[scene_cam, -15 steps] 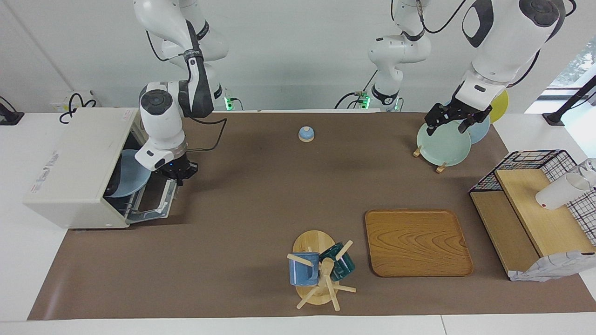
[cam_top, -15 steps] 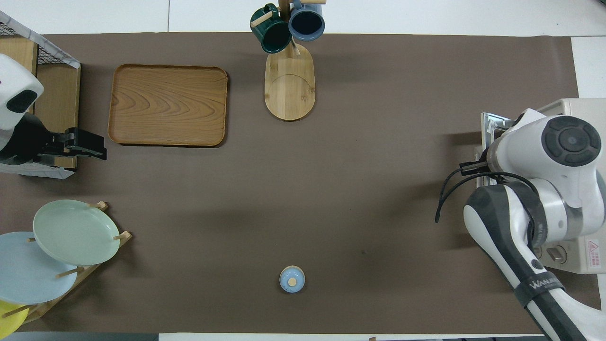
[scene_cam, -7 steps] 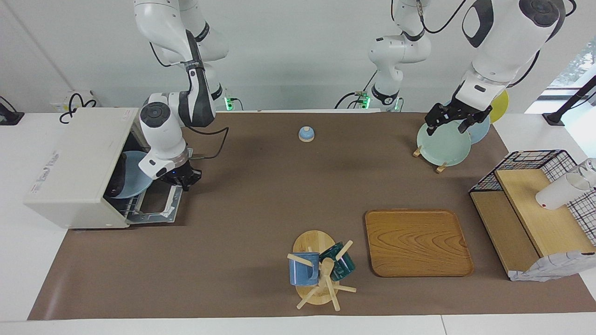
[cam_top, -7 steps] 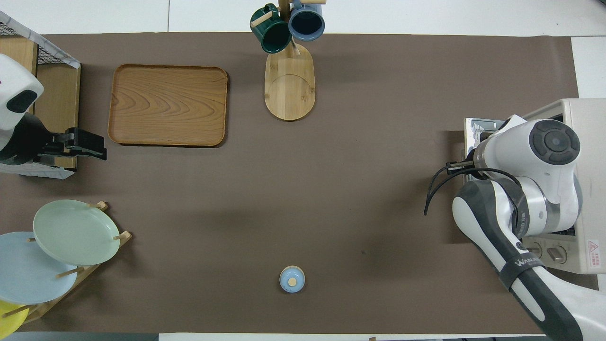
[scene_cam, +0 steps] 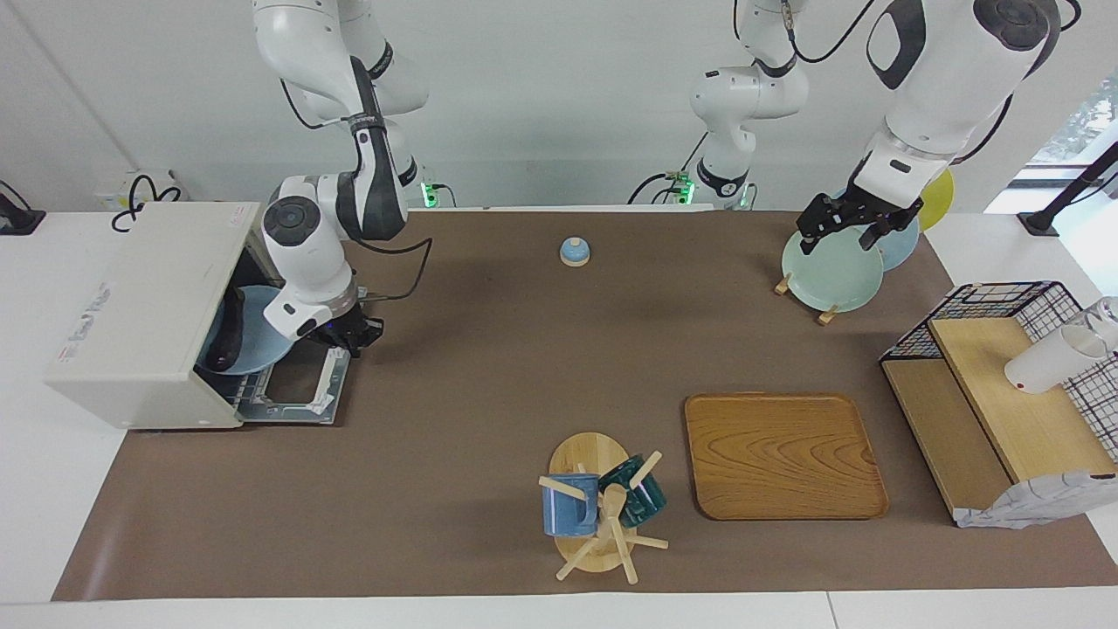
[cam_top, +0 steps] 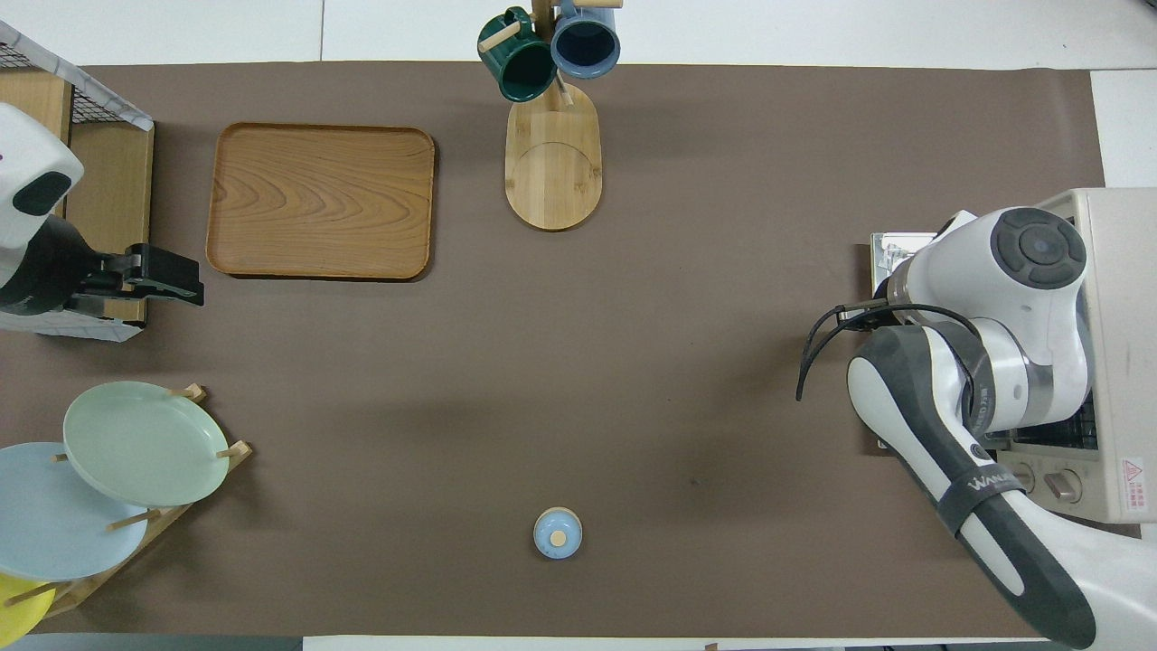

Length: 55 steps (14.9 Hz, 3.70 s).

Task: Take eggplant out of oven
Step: 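Grasp the light blue plate inside the oven with the right gripper, then pull the plate with eggplant out toward the table center, right gripper, then lower the plate onto the table and open the right gripper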

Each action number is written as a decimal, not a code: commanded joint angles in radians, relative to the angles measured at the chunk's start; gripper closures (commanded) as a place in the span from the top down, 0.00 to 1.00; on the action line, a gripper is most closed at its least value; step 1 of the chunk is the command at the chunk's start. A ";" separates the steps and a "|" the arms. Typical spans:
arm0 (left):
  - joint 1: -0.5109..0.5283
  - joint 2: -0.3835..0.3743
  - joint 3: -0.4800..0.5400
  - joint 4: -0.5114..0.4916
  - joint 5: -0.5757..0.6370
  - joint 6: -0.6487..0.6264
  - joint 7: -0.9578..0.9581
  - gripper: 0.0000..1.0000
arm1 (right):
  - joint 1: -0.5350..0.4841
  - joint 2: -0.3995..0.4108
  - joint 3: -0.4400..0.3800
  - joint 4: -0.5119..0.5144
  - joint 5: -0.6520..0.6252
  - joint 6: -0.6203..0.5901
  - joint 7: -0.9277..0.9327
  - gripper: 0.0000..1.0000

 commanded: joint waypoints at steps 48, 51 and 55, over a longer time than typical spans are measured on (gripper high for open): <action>0.012 0.002 -0.011 0.009 0.019 -0.011 -0.009 1.00 | 0.677 0.295 0.063 0.451 0.051 -0.128 0.548 0.00; 0.012 0.002 -0.011 0.009 0.019 -0.011 -0.009 1.00 | 0.676 0.278 0.063 0.368 0.066 -0.003 0.457 0.00; 0.012 0.002 -0.011 0.009 0.019 -0.011 -0.009 1.00 | 0.652 0.286 0.063 0.396 0.174 0.022 0.449 0.53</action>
